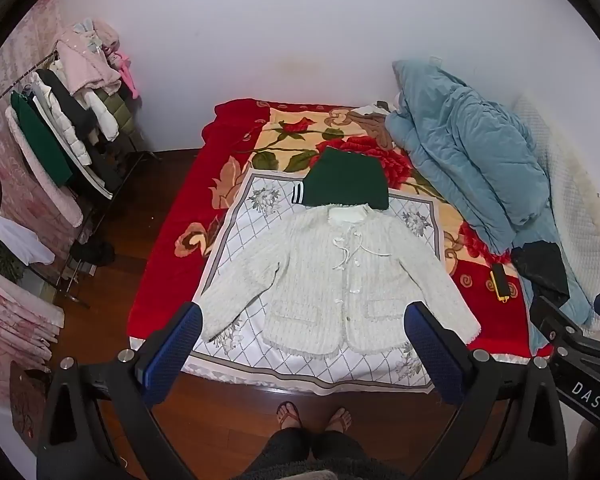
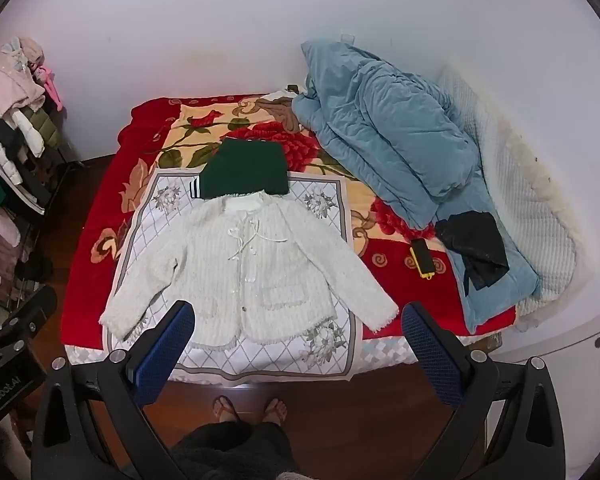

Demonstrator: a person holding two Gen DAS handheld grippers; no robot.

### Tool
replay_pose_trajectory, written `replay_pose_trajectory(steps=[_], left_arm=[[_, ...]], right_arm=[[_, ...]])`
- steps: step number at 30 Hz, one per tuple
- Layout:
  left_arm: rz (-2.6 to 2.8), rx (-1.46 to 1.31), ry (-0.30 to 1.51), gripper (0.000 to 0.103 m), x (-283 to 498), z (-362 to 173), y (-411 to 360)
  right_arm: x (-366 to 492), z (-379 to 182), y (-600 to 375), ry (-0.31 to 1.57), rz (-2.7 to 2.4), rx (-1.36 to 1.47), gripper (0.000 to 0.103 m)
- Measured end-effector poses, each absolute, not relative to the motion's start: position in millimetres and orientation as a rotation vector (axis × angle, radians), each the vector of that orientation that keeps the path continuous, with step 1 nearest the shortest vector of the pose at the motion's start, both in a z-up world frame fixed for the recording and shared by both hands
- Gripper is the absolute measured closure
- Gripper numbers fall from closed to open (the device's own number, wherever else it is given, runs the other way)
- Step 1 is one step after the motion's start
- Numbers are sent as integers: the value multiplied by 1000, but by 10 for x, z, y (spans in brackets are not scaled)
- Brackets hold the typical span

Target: Fold large clothes

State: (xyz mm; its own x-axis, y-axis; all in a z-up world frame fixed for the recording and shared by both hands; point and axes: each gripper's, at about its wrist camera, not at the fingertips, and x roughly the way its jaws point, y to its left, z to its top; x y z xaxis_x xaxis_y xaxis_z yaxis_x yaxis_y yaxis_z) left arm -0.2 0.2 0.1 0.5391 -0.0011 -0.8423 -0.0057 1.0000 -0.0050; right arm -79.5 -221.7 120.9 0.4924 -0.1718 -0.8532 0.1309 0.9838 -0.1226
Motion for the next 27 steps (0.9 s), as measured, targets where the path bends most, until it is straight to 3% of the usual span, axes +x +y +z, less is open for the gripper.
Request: replay_pose_trajectory(steps=[27], left_arm=[[-8, -11, 1005, 0, 73, 57, -210]], right_arm=[[-796, 1307, -2162, 1032, -182, -48, 0]])
